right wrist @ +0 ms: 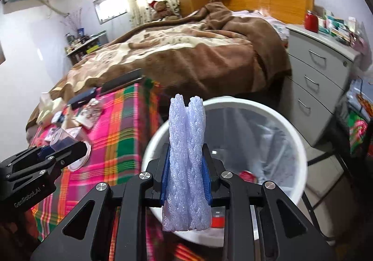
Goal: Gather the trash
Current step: 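Carry the cup and foam sleeves over the wastebasket with both tools, then open both tools to drop the cup and foam sleeves into the wastebasket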
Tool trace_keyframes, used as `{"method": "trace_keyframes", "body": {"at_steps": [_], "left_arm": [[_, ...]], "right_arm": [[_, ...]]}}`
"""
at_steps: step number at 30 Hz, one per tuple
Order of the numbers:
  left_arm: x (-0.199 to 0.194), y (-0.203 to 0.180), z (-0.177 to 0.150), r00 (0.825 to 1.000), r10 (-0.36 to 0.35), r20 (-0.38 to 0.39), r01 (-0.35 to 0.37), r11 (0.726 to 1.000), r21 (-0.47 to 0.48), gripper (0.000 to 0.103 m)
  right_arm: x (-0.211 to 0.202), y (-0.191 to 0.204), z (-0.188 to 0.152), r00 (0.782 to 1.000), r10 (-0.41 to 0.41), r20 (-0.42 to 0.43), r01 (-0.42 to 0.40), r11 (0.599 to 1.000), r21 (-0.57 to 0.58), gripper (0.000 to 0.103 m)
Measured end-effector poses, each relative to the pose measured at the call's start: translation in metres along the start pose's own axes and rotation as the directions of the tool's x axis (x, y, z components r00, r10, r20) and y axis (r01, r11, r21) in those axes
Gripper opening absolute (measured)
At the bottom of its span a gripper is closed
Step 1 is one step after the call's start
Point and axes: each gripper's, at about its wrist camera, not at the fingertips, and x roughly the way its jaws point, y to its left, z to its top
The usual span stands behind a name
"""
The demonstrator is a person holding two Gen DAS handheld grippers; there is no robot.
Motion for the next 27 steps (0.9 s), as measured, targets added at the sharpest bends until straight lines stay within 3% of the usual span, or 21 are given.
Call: {"method": "trace_keyframes", "body": {"at_steps": [12, 21, 23, 25, 27], "left_arm": [[0.049, -0.059, 0.009, 0.995, -0.072, -0.062, 0.076, 0.995, 0.065, 0.035], [0.065, -0.068, 0.009, 0.992, -0.087, -0.087, 0.092, 0.994, 0.056, 0.036], [0.064, -0.068, 0.010, 0.993, -0.088, -0.082, 0.092, 0.994, 0.055, 0.044], [0.064, -0.066, 0.010, 0.993, -0.090, -0.080, 0.093, 0.995, 0.042, 0.053], [0.063, -0.064, 0.010, 0.993, -0.089, -0.078, 0.092, 0.995, 0.034, 0.056]], "right_arm": [[0.013, -0.042, -0.006, 0.996, -0.057, -0.075, 0.061, 0.997, 0.052, 0.025], [0.017, -0.054, -0.006, 0.992, -0.075, -0.098, 0.082, 0.995, 0.062, 0.028], [0.018, -0.054, -0.006, 0.992, -0.078, -0.100, 0.084, 0.995, 0.061, 0.034], [0.018, -0.055, -0.006, 0.992, -0.074, -0.101, 0.080, 0.995, 0.064, 0.057], [0.015, -0.054, -0.007, 0.993, -0.068, -0.093, 0.074, 0.995, 0.063, 0.059]]}}
